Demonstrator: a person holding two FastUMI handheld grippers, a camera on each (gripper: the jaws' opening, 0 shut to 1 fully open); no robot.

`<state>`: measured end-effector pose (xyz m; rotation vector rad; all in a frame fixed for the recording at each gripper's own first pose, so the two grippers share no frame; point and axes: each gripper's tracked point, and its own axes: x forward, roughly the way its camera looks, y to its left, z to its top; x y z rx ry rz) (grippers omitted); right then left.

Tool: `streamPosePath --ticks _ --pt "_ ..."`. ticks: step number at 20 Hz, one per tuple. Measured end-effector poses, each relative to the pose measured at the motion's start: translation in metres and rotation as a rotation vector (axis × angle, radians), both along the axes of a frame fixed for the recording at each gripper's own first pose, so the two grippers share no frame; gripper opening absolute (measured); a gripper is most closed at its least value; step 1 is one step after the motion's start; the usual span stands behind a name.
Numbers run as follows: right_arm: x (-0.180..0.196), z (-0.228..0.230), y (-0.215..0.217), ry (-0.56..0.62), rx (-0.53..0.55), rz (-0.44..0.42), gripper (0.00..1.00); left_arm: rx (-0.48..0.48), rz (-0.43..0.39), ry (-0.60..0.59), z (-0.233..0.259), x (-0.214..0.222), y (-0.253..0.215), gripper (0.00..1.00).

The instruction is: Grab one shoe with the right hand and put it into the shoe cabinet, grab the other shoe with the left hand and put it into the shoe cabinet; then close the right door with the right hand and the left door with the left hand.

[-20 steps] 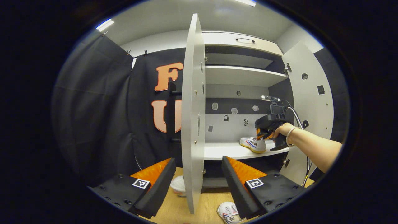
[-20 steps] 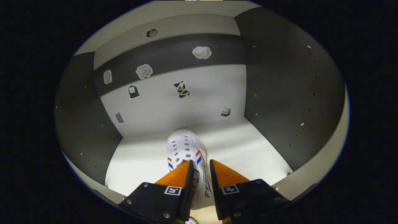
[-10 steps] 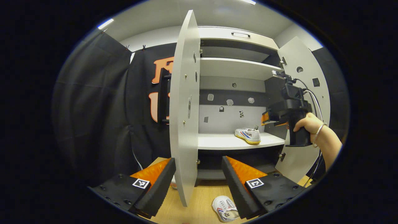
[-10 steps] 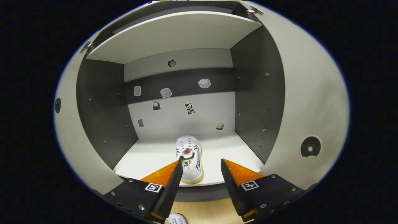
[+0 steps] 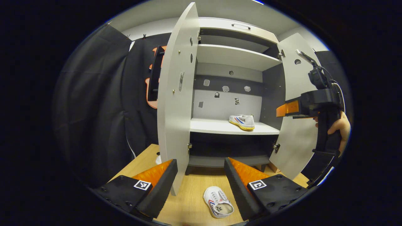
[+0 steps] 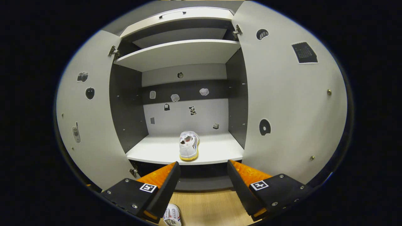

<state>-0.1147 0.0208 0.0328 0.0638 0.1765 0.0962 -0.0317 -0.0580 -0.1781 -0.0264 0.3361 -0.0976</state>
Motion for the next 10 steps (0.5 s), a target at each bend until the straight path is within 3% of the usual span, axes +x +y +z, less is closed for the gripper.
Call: streamPosePath --ticks 10 --pt "-0.058 -0.004 -0.054 -0.038 -0.020 -0.044 0.92 0.051 -0.046 0.268 -0.164 -0.013 -0.028 0.97"
